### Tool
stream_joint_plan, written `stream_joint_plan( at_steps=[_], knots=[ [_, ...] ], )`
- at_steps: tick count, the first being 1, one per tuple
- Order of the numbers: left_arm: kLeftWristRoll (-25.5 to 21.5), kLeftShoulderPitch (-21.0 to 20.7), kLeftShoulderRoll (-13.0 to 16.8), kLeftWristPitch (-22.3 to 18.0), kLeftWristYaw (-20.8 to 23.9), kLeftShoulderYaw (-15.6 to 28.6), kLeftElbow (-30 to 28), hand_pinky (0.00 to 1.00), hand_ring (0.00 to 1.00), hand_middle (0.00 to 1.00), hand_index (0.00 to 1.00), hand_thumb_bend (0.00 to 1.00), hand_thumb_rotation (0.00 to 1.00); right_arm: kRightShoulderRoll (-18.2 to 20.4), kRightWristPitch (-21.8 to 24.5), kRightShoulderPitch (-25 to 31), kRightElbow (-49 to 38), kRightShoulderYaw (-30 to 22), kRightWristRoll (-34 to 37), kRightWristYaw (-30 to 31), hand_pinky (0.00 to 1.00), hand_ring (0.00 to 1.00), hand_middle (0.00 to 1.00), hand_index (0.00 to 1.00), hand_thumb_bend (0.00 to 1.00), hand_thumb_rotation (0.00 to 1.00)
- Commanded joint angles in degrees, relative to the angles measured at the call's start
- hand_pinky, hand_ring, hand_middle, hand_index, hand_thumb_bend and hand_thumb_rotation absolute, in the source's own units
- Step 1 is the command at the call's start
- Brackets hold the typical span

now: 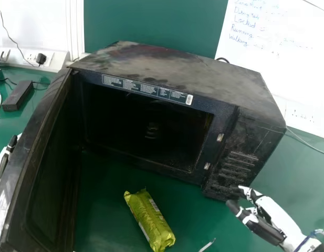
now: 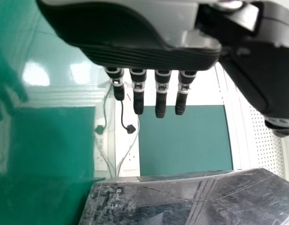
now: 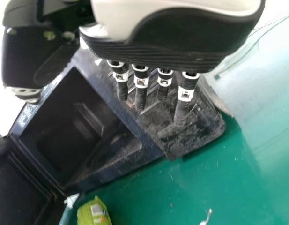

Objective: Put biscuit inside oven

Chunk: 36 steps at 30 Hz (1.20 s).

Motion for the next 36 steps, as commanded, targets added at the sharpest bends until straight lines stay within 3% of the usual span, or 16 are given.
stream_joint_plan(
  at_steps=[1, 4, 9, 14, 22, 29, 32, 36],
  knots=[
    [0.3, 0.7, 0.7, 0.0, 0.3, 0.3, -0.3, 0.95, 0.93, 0.93, 0.93, 0.66, 0.87, -0.8, 2.5, 0.2, -2.6, -0.3, -1.0, -0.1, 0.83, 0.93, 0.98, 0.99, 0.89, 0.57],
    [0.2, 0.7, 0.6, 0.4, 0.7, 0.3, -0.6, 0.94, 0.92, 0.93, 0.93, 0.66, 0.87, -1.5, 5.6, -0.5, -4.4, 0.9, -2.3, -1.0, 0.85, 0.95, 0.99, 1.0, 0.9, 0.56],
    [-0.1, 0.5, 0.6, 0.5, 0.1, 0.3, -0.3, 0.94, 0.93, 0.93, 0.94, 0.66, 0.87, -3.2, 5.1, -2.1, -4.5, 5.7, -5.7, -3.4, 0.88, 0.95, 0.98, 1.0, 0.92, 0.6],
    [0.4, 0.6, 0.7, 0.7, 0.7, 0.1, -0.7, 0.94, 0.93, 0.93, 0.94, 0.67, 0.87, -7.1, 3.1, -5.1, -4.5, 13.8, -16.4, -5.3, 0.84, 0.9, 0.93, 0.96, 0.91, 0.59],
    [0.6, 0.6, 0.8, -0.4, 0.4, 0.0, -0.2, 0.95, 0.93, 0.94, 0.94, 0.66, 0.88, -7.4, 6.7, -14.8, -4.5, 24.1, -30.2, 2.2, 0.74, 0.83, 0.88, 0.93, 0.89, 0.61],
    [0.5, 0.8, 0.7, 0.1, 0.5, -0.1, -0.9, 0.94, 0.93, 0.94, 0.94, 0.66, 0.87, -1.8, 5.5, -26.1, -4.5, 35.0, -49.8, 16.9, 0.8, 0.85, 0.87, 0.9, 0.9, 0.68],
    [0.2, 0.8, 0.6, 0.0, 0.2, -0.1, -0.9, 0.94, 0.93, 0.94, 0.94, 0.66, 0.87, 2.9, 4.0, -31.0, -4.5, 39.9, -60.3, 25.2, 0.77, 0.83, 0.86, 0.9, 0.93, 0.69],
    [0.2, 1.0, 0.3, 1.0, 0.7, -0.1, -1.3, 0.94, 0.93, 0.94, 0.95, 0.66, 0.86, 11.3, -1.4, -35.4, -4.5, 46.3, -76.4, 34.1, 0.72, 0.79, 0.82, 0.89, 0.97, 0.74]
  ],
)
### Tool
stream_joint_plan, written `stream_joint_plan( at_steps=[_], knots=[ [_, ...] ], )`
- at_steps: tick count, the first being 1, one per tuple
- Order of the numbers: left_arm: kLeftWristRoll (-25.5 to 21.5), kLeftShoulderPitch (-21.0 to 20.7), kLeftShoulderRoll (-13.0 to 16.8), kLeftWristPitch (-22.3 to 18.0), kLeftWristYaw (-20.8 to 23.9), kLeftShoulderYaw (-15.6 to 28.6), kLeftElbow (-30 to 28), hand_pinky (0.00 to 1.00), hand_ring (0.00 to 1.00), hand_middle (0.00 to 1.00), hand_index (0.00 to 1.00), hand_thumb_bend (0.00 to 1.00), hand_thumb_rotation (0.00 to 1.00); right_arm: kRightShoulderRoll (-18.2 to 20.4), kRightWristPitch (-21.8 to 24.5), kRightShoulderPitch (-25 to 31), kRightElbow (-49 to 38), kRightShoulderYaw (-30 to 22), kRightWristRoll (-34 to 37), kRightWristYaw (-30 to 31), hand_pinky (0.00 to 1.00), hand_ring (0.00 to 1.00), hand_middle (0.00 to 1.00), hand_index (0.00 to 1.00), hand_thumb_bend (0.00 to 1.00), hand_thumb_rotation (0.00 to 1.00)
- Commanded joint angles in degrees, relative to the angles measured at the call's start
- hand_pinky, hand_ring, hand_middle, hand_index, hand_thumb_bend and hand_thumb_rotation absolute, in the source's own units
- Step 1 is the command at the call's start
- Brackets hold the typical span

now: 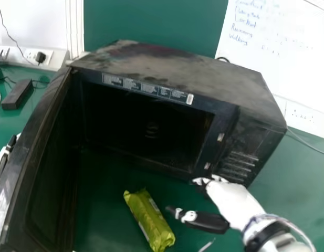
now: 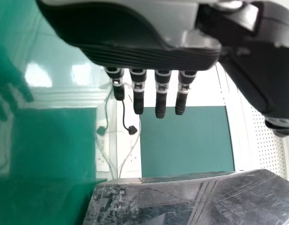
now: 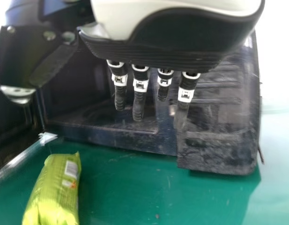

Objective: Put biscuit inside oven

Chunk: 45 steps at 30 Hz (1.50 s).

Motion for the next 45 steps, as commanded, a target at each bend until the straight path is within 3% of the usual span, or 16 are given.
stream_joint_plan(
  at_steps=[1, 5, 10, 18, 26, 31, 36, 39, 45],
  knots=[
    [0.2, 0.8, -0.1, 0.5, 0.4, -0.1, -0.9, 0.94, 0.93, 0.94, 0.95, 0.66, 0.86, 5.6, -2.9, -1.8, -0.2, 3.2, -7.8, 4.2, 0.72, 0.79, 0.83, 0.89, 0.97, 0.73],
    [0.2, 1.2, -0.4, 1.3, 0.9, -0.2, -2.0, 0.94, 0.93, 0.94, 0.96, 0.68, 0.86, 15.8, -9.1, -2.9, -0.2, 7.5, -20.6, 8.3, 0.75, 0.82, 0.85, 0.89, 0.97, 0.72],
    [0.3, 1.7, -0.6, 1.7, 1.5, -0.3, -3.0, 0.93, 0.92, 0.93, 0.96, 0.7, 0.86, 26.5, -16.3, -3.4, -0.2, 10.5, -31.1, 10.9, 0.77, 0.83, 0.86, 0.89, 0.97, 0.69],
    [-0.1, 1.6, -0.6, 1.6, 0.5, -0.1, -2.6, 0.92, 0.92, 0.93, 0.97, 0.67, 0.87, 37.6, -26.3, -1.0, -0.2, 15.5, -41.2, 9.0, 0.74, 0.81, 0.84, 0.86, 0.97, 0.68],
    [-0.1, 1.5, -0.5, 1.9, 0.6, -0.1, -2.7, 0.92, 0.91, 0.93, 0.97, 0.69, 0.86, 39.3, -32.3, 0.3, 0.9, 17.2, -44.8, 6.6, 0.65, 0.77, 0.82, 0.83, 1.0, 0.66],
    [0.0, 1.6, -0.6, 2.2, 1.0, -0.1, -3.1, 0.92, 0.91, 0.93, 0.96, 0.69, 0.86, 39.5, -33.2, 1.6, 2.1, 18.6, -46.8, 3.9, 0.64, 0.76, 0.8, 0.81, 1.0, 0.65],
    [0.1, 1.5, -0.6, 2.4, 1.1, -0.3, -3.5, 0.92, 0.91, 0.93, 0.96, 0.68, 0.86, 36.2, -35.3, 3.7, 2.8, 19.1, -47.0, -1.0, 0.58, 0.7, 0.75, 0.77, 1.0, 0.62],
    [0.1, 1.5, -0.5, 2.3, 0.9, -0.3, -3.4, 0.92, 0.91, 0.93, 0.96, 0.68, 0.86, 36.3, -35.6, 5.2, 3.4, 19.1, -47.0, -2.8, 0.54, 0.66, 0.73, 0.77, 1.0, 0.58],
    [0.0, 1.5, -0.8, 3.0, 1.3, -0.4, -4.2, 0.91, 0.91, 0.93, 0.96, 0.69, 0.85, 37.0, -37.3, 2.5, 6.4, 19.7, -47.0, 2.5, 0.45, 0.56, 0.68, 0.77, 1.0, 0.56]
  ],
)
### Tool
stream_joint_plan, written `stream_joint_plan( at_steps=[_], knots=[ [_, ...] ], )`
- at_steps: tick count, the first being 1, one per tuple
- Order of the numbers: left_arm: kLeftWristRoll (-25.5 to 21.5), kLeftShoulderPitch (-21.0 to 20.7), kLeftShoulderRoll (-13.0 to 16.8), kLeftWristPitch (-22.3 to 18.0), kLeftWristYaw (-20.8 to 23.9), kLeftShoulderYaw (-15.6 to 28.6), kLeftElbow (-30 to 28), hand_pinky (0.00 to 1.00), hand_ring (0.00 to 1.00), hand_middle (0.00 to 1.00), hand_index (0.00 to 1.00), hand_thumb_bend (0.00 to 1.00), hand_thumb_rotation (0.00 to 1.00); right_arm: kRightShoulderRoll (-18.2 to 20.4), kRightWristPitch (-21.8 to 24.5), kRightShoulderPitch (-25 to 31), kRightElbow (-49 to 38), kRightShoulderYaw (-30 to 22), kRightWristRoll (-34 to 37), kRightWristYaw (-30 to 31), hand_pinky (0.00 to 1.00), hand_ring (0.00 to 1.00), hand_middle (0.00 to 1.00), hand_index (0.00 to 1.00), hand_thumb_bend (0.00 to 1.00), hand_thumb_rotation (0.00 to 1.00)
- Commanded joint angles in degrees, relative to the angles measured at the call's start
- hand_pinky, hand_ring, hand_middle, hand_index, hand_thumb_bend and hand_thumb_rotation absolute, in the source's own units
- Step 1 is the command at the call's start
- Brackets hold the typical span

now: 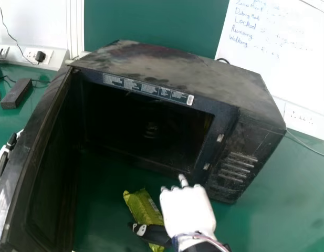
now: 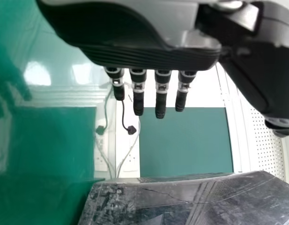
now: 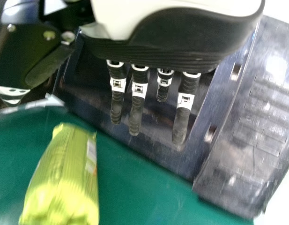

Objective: Put biscuit inside oven

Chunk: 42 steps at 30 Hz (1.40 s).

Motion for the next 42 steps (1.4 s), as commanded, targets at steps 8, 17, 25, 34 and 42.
stream_joint_plan(
  at_steps=[8, 17, 25, 34, 42],
  knots=[
    [0.0, 1.0, -0.5, 0.6, 0.1, -0.3, -1.6, 0.9, 0.9, 0.92, 0.94, 0.68, 0.85, 1.7, -0.4, -7.5, 7.1, 1.9, -0.2, 10.6, 0.38, 0.48, 0.62, 0.76, 1.0, 0.63],
    [-0.2, 1.2, -0.6, 0.6, -0.3, -0.2, -1.6, 0.9, 0.9, 0.92, 0.94, 0.68, 0.85, 0.5, 6.7, -8.4, 12.1, 3.3, -0.2, 11.6, 0.48, 0.57, 0.68, 0.76, 1.0, 0.6],
    [-0.1, 1.8, -0.6, 0.9, 0.2, -0.1, -2.2, 0.89, 0.9, 0.92, 0.95, 0.69, 0.85, -0.4, 14.5, -6.7, 14.9, 5.2, -0.2, 7.3, 0.57, 0.65, 0.73, 0.8, 1.0, 0.55],
    [0.1, 1.8, -0.5, 0.3, 0.4, -0.2, -1.8, 0.9, 0.9, 0.92, 0.95, 0.68, 0.86, -0.8, 17.5, -5.6, 15.4, 5.3, -0.2, 7.1, 0.63, 0.72, 0.77, 0.83, 0.99, 0.44],
    [-0.1, 1.8, -0.5, 0.5, 0.3, -0.1, -2.0, 0.9, 0.91, 0.92, 0.96, 0.69, 0.86, -2.0, 18.3, -4.5, 16.4, 6.4, -0.2, 5.4, 0.65, 0.74, 0.78, 0.78, 0.72, 0.15]
  ],
)
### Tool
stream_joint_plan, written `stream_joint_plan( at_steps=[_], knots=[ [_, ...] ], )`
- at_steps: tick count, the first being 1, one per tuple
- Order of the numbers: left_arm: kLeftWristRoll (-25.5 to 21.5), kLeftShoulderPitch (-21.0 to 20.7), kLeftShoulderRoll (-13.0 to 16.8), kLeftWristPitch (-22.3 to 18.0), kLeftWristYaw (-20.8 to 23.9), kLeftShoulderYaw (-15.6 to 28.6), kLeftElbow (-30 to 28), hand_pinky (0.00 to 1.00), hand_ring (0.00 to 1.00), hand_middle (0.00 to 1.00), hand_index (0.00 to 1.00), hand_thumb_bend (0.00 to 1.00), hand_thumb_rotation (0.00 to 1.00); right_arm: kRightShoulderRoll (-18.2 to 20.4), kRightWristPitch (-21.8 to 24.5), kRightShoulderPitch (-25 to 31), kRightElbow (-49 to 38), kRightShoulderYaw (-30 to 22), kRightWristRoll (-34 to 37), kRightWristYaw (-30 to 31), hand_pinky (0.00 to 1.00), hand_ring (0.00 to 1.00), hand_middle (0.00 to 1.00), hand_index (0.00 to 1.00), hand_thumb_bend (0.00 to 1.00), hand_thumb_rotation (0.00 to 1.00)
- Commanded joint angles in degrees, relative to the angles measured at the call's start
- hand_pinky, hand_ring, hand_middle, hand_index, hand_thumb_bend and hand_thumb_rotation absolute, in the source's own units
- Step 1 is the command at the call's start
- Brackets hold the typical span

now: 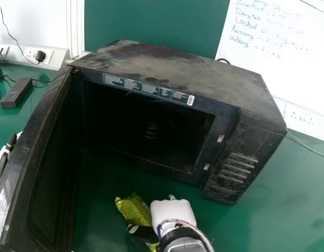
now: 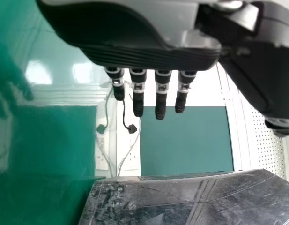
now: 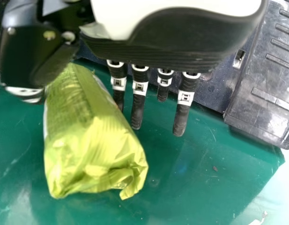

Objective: Put biscuit inside oven

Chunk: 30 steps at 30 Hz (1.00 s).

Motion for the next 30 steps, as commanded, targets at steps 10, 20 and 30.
stream_joint_plan(
  at_steps=[10, 20, 30],
  knots=[
    [0.1, 0.8, -0.4, 0.3, 0.4, -0.2, -1.0, 0.91, 0.9, 0.92, 0.95, 0.68, 0.86, -3.9, -2.9, 1.2, 1.6, 2.9, 0.2, -0.2, 0.65, 0.76, 0.81, 0.81, 0.7, 0.26],
    [-0.5, 0.6, -0.6, 0.9, 0.0, 0.0, -1.4, 0.9, 0.9, 0.91, 0.93, 0.69, 0.84, -8.7, 3.4, 0.3, 7.2, 10.1, 0.2, -2.3, 0.59, 0.72, 0.79, 0.81, 0.7, 0.41],
    [-0.4, 0.6, -0.4, 1.2, 0.0, -0.1, -1.4, 0.91, 0.9, 0.92, 0.93, 0.69, 0.84, -7.5, 9.1, 2.3, 9.9, 12.2, 0.2, -6.4, 0.31, 0.37, 0.46, 0.64, 0.7, 0.17]
  ],
)
